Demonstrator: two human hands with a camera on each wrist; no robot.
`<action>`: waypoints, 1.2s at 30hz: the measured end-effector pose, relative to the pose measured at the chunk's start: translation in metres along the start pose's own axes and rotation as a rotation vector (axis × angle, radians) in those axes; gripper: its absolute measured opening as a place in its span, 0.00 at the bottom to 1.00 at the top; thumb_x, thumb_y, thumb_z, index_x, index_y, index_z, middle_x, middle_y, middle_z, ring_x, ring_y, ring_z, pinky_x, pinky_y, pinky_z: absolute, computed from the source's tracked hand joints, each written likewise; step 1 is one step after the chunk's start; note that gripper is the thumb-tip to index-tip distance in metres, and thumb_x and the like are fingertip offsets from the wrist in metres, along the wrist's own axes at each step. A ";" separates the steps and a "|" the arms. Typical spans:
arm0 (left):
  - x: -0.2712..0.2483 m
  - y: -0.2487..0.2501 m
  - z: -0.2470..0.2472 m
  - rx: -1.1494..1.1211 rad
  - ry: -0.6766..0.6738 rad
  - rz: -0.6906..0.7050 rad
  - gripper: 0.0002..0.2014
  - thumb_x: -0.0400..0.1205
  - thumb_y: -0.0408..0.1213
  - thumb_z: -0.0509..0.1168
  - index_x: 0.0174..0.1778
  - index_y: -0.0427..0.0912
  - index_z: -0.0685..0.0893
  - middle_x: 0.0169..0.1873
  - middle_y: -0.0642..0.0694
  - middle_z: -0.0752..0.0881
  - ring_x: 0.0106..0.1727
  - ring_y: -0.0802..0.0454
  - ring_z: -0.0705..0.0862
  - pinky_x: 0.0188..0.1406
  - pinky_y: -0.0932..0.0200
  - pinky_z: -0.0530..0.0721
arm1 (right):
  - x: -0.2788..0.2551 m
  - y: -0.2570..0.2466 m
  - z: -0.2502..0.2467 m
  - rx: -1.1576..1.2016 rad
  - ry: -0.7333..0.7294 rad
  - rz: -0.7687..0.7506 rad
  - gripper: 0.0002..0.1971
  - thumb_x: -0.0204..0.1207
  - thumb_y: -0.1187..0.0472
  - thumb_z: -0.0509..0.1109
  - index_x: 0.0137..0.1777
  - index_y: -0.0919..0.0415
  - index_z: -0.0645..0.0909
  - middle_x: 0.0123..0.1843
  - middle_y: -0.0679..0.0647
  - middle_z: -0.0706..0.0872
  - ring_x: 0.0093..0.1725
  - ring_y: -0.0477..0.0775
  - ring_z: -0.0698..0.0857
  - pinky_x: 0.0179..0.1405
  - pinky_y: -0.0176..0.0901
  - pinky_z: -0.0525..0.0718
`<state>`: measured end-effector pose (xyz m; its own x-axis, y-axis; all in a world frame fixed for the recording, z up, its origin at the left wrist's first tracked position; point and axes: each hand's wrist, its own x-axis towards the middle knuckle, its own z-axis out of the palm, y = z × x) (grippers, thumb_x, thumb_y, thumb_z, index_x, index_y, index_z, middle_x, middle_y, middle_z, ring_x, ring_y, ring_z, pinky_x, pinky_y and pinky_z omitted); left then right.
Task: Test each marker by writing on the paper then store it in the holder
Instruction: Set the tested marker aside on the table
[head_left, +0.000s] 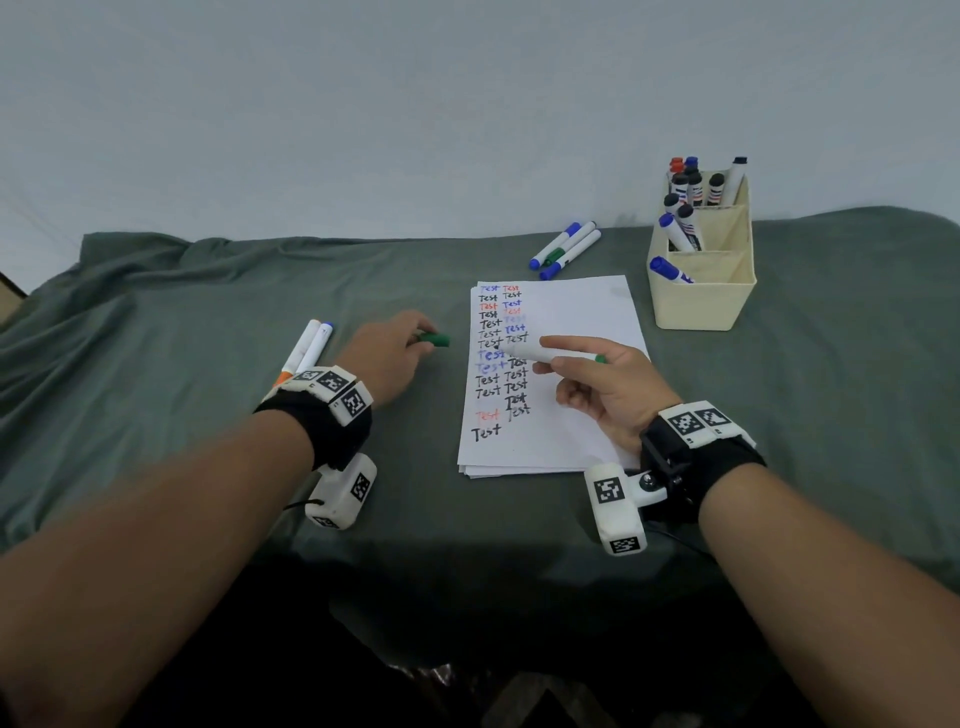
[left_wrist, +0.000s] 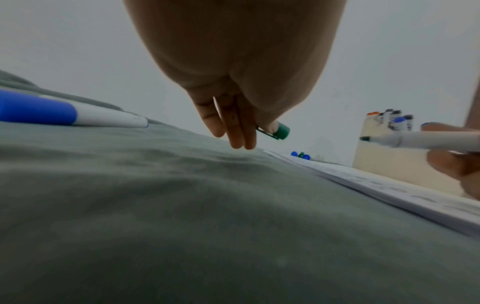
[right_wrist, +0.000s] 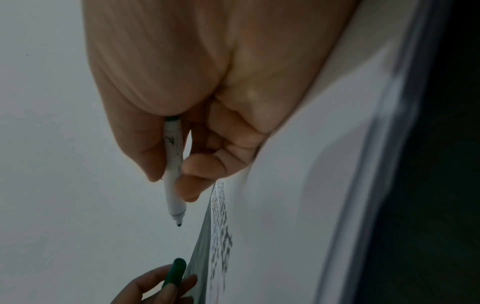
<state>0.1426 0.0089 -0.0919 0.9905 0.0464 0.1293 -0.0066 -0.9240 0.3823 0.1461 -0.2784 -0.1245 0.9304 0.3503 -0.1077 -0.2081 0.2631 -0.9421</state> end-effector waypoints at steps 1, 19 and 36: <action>-0.002 0.004 0.000 -0.007 -0.019 0.040 0.11 0.85 0.42 0.65 0.63 0.50 0.82 0.59 0.48 0.87 0.52 0.50 0.82 0.49 0.60 0.72 | 0.000 0.000 0.000 -0.016 -0.013 -0.001 0.11 0.79 0.67 0.76 0.58 0.56 0.92 0.54 0.66 0.92 0.30 0.52 0.83 0.36 0.39 0.86; -0.012 0.039 0.010 0.035 -0.206 0.243 0.09 0.88 0.35 0.56 0.59 0.48 0.79 0.36 0.57 0.81 0.33 0.60 0.76 0.29 0.65 0.67 | -0.003 -0.004 0.010 -0.326 -0.105 -0.054 0.12 0.77 0.56 0.79 0.60 0.45 0.91 0.52 0.57 0.94 0.35 0.52 0.88 0.36 0.38 0.86; 0.015 0.038 0.033 0.311 -0.470 0.048 0.59 0.66 0.83 0.55 0.85 0.57 0.38 0.87 0.46 0.45 0.87 0.40 0.48 0.82 0.34 0.52 | 0.000 0.002 0.002 0.064 0.114 -0.015 0.10 0.83 0.68 0.70 0.61 0.59 0.83 0.45 0.63 0.91 0.32 0.54 0.85 0.39 0.42 0.88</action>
<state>0.1618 -0.0378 -0.1059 0.9451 -0.1067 -0.3089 -0.0829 -0.9926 0.0890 0.1454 -0.2758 -0.1253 0.9611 0.2425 -0.1324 -0.2092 0.3255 -0.9221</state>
